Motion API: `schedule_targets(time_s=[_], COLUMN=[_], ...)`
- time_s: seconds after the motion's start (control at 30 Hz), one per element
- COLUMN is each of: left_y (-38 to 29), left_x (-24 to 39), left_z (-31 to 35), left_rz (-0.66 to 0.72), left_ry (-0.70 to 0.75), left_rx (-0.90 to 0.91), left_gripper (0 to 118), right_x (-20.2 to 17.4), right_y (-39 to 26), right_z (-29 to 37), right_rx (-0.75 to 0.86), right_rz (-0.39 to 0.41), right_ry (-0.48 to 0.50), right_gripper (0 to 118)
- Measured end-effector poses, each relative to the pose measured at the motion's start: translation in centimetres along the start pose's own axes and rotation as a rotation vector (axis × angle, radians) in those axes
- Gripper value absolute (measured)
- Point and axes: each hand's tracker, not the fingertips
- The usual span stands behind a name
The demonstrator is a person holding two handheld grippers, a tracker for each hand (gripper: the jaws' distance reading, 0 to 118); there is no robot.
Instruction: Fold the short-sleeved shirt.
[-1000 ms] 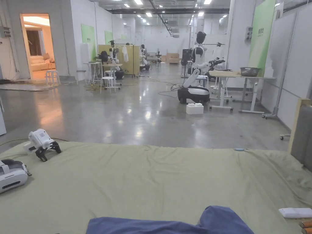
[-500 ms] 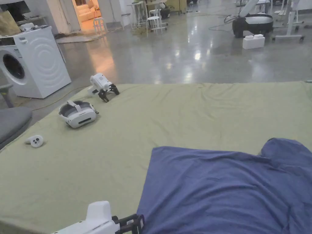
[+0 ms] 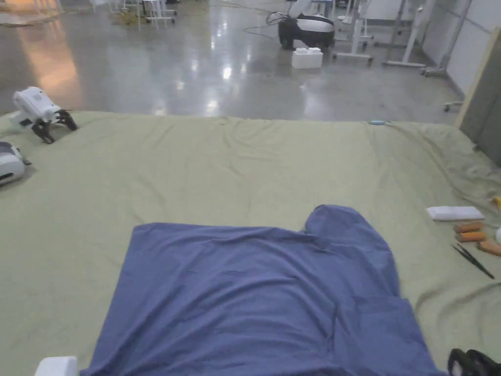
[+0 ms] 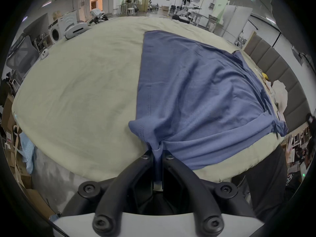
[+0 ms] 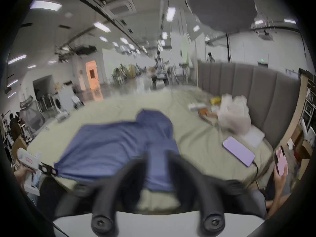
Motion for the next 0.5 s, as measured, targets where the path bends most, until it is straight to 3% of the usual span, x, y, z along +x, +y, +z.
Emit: schedule_targets(time_s=[0.03, 0.07, 0.13, 0.2, 0.23, 0.33, 0.37, 0.5], left_y=[0.0, 0.0, -0.1, -0.2, -0.3, -0.5, -0.6, -0.8], left_x=[0.0, 0.0, 0.0, -0.2, -0.3, 0.6, 0.7, 1.9], left_z=[0.0, 0.0, 0.1, 0.1, 0.0, 0.7, 0.8, 2.4], left_rz=[0.003, 0.000, -0.005, 0.010, 0.017, 0.029, 0.041, 0.036], left_ry=[0.000, 0.000, -0.003, -0.011, -0.014, -0.022, -0.038, -0.036], left_rx=[-0.004, -0.007, -0.006, -0.004, -0.003, -0.002, -0.010, 0.003], left_gripper=[6, 6, 6, 6, 6, 6, 6, 3], right_x=[0.8, 1.8, 3.6, 4.8, 5.2, 6.0, 6.1, 4.8], right_y=[-0.5, -1.7, -3.5, -4.8, -5.3, -6.0, -5.7, -4.0], right_z=[-1.5, -3.6, -7.0, -10.1, -11.3, -13.9, -13.9, -12.1], right_rx=[-0.071, -0.146, -0.231, -0.330, -0.368, -0.461, -0.462, -0.377], right_rz=[0.005, 0.010, -0.001, -0.016, -0.022, -0.054, -0.082, -0.011], right_ry=[-0.014, -0.045, -0.038, -0.035, -0.027, 0.023, 0.056, 0.037], right_gripper=[89, 96, 85, 81, 68, 9, 8, 7])
